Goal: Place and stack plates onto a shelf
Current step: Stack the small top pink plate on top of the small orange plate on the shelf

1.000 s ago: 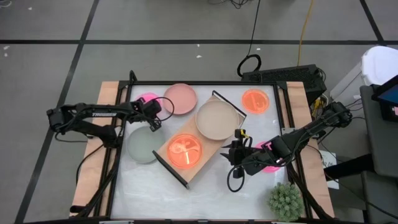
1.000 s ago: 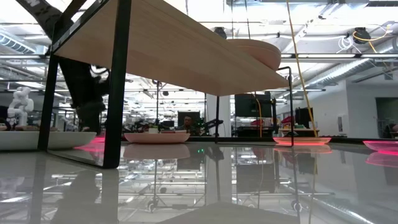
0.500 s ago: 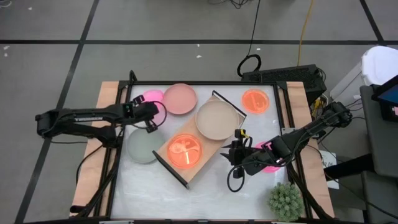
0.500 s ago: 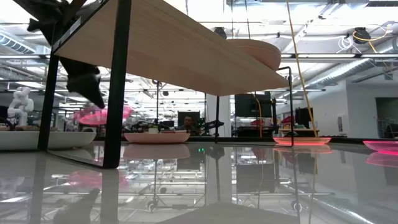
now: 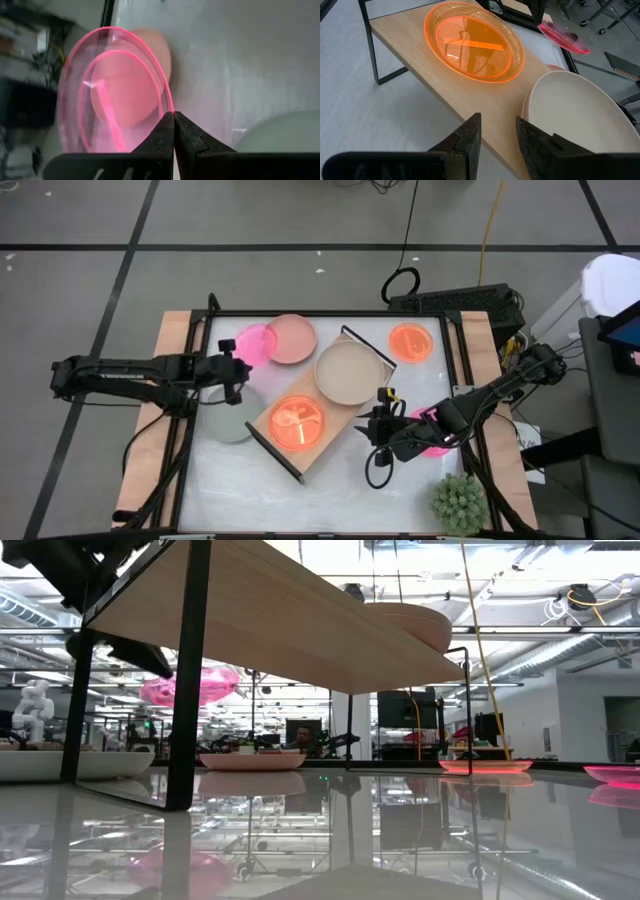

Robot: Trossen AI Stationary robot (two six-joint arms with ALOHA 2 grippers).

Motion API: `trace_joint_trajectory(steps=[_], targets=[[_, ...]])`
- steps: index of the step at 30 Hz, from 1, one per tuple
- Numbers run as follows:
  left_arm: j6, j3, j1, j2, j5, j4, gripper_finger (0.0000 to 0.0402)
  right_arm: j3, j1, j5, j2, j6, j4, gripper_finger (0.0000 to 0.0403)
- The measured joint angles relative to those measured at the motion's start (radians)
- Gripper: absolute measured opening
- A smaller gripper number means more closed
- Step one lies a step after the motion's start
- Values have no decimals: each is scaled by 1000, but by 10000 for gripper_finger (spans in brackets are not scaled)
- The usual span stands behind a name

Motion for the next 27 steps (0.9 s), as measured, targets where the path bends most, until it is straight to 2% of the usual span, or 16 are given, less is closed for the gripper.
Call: trace_joint_trajectory(steps=[3, 7, 13, 20, 27], targets=[[62, 15, -31, -17, -15, -5, 1, 0, 0, 0, 0, 0, 0, 105], [74, 104, -59, -18, -15, -68, 0, 0, 0, 0, 0, 0, 0, 105], [156, 224, -114, 5, 30, -161, 0, 0, 0, 0, 0, -2, 0, 105], [258, 288, -217, 27, 77, -161, 0, 0, 1, 0, 0, -3, -2, 105], [369, 296, -338, 52, 148, -143, 0, 0, 1, 0, 0, -3, -4, 105]])
